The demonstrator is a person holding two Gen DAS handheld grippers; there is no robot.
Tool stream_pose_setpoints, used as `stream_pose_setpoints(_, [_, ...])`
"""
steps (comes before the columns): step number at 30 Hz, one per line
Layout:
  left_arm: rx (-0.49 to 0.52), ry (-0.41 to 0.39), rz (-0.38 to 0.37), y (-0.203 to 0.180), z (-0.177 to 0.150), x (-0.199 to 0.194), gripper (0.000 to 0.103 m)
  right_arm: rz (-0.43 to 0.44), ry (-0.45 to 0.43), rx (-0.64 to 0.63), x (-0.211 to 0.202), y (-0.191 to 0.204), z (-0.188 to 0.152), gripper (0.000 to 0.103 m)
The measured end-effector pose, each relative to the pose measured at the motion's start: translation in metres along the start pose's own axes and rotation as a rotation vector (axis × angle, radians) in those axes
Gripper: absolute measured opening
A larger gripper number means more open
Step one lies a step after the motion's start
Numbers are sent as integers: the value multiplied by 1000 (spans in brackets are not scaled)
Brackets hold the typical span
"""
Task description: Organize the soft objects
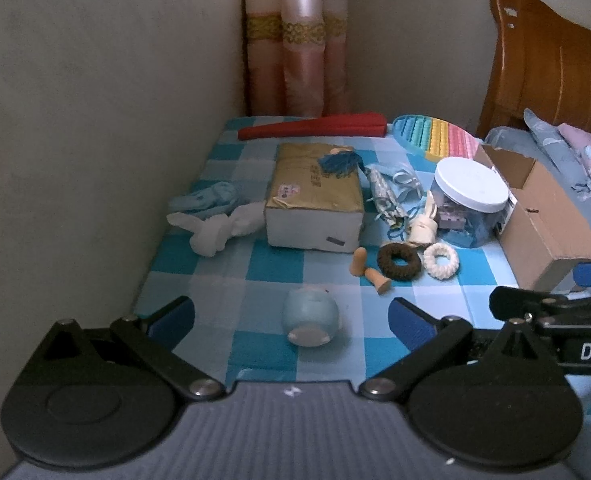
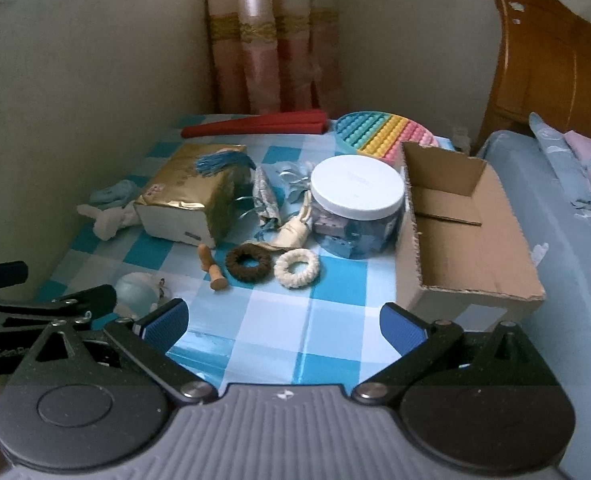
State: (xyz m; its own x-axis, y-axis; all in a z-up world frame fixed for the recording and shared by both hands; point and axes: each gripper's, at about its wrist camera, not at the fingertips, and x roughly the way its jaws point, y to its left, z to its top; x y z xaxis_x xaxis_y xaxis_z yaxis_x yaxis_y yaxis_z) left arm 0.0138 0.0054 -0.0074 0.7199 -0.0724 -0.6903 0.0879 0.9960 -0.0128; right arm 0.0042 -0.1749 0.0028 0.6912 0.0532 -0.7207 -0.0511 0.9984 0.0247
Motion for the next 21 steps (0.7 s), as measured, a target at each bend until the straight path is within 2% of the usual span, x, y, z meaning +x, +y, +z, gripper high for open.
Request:
stream_pose_setpoints(8, [-5,-47,-49,7,-8,13,102,29,1,-29,13,1,-1,103])
stream_pose_setpoints(15, [52,-2,-23,4,-12,38,102,32,11,-30,26,-4,-2,103])
stream_pose_setpoints(21, [51,39,-20,6,-19,58,102,30,35,-35,41,-9,-4,103])
